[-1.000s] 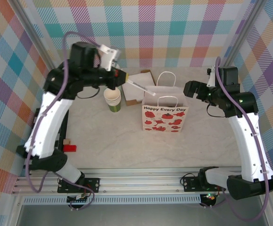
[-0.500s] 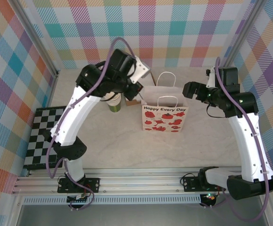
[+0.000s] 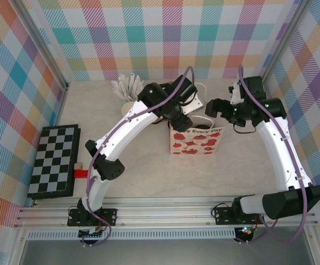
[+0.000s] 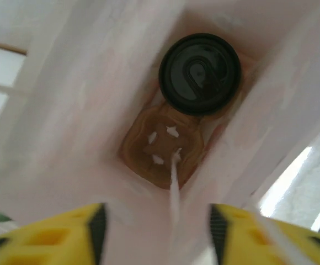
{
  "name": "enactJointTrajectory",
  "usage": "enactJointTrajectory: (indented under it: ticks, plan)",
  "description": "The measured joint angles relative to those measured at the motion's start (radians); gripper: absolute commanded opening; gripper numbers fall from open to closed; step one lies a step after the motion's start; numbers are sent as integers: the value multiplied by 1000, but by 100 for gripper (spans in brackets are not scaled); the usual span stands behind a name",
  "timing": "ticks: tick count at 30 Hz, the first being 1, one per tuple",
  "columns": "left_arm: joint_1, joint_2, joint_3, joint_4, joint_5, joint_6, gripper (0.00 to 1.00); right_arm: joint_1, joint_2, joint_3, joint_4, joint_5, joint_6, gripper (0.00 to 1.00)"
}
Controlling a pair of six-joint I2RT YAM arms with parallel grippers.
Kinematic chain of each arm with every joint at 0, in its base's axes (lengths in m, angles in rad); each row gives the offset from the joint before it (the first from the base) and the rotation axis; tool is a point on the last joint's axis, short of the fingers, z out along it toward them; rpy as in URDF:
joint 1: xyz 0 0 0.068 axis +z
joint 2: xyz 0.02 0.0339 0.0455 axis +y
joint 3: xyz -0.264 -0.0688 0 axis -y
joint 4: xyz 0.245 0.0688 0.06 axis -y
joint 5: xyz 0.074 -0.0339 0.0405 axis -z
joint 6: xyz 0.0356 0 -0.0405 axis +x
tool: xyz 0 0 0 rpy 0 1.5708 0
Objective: Pack the takeout coffee
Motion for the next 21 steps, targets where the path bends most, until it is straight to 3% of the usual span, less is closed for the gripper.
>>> enactJointTrajectory:
  ticks: [3,9,12,16,21]
  plan:
    - [-6,0,10,48,12,-22,99,0,0,-3,-1,1,4,97]
    - [28,-37,-24,144,24,-129,100,0,-8,-26,2,13,6,91]
    - [89,-114,-126,198,27,-246,100,0,-3,-31,-6,21,-6,73]
    - [164,-252,-334,270,22,-383,100,0,30,-31,-24,34,-37,58]
    - [162,-354,-500,300,18,-529,92,0,84,-26,-52,55,-85,38]
